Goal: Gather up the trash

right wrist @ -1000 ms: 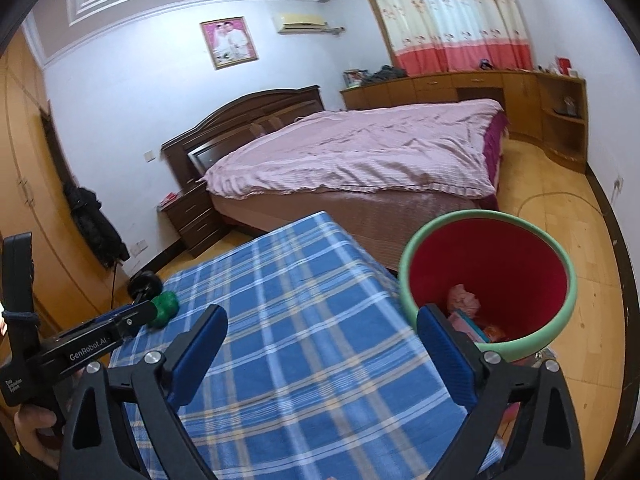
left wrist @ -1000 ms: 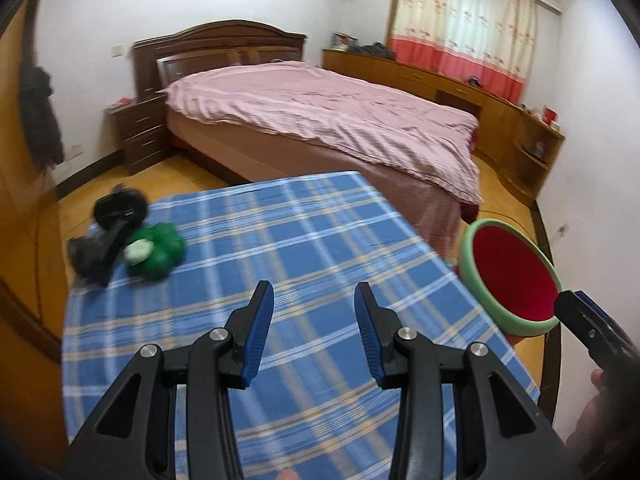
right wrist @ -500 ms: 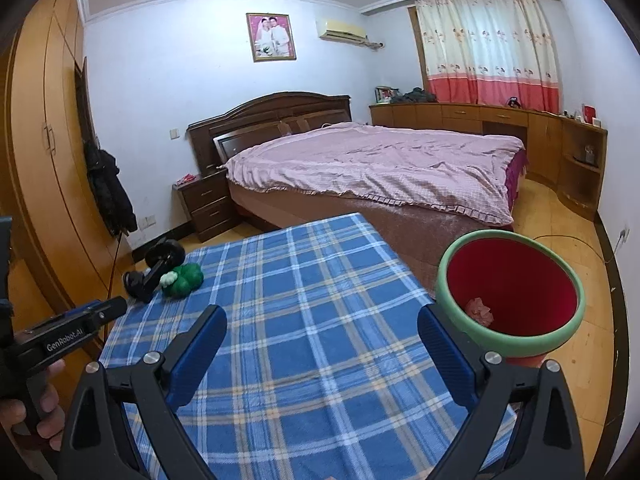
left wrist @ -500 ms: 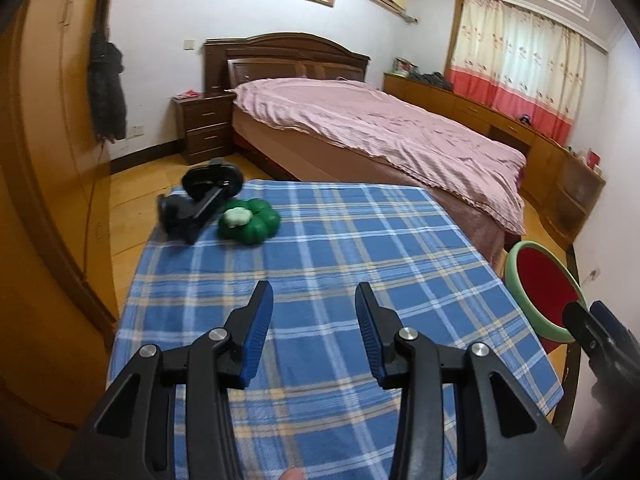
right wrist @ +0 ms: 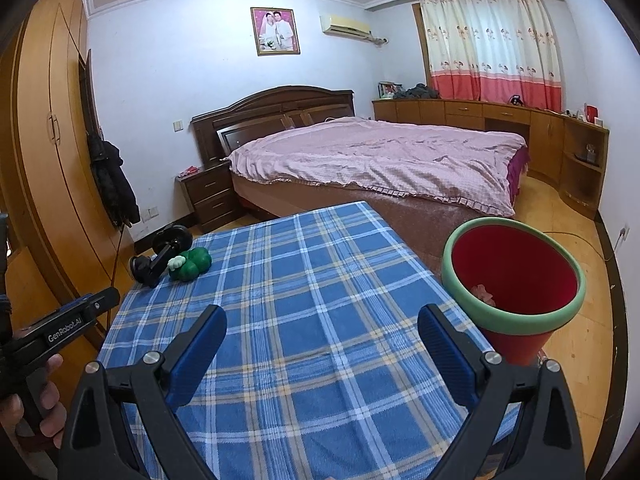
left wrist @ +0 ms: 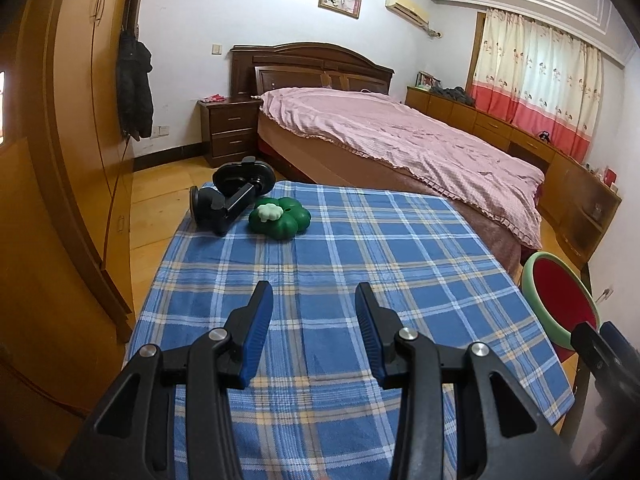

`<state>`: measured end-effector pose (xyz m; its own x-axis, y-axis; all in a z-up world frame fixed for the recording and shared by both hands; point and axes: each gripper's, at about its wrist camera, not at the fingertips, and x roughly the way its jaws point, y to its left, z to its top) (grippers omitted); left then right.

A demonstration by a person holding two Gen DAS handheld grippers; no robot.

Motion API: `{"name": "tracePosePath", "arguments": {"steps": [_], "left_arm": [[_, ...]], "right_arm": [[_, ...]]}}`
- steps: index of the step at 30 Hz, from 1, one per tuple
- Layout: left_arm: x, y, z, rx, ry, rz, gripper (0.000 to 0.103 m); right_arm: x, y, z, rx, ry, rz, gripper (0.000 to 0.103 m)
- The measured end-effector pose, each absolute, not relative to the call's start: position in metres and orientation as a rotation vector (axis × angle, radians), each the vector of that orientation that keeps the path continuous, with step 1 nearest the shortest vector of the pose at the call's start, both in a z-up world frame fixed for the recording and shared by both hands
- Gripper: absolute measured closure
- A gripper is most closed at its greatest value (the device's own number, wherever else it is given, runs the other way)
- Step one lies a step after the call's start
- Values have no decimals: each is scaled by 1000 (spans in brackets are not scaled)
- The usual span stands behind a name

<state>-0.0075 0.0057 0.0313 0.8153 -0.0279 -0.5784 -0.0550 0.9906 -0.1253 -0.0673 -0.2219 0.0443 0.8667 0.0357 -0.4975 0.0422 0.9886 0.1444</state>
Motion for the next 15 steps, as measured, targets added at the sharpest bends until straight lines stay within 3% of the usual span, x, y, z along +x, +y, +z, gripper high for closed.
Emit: {"name": "tracePosePath", "arguments": {"steps": [15], "left_arm": [[-7,-2,30,-127,610,20,60]], "right_arm": [[-65,-231,36,203,560,-12,4]]}}
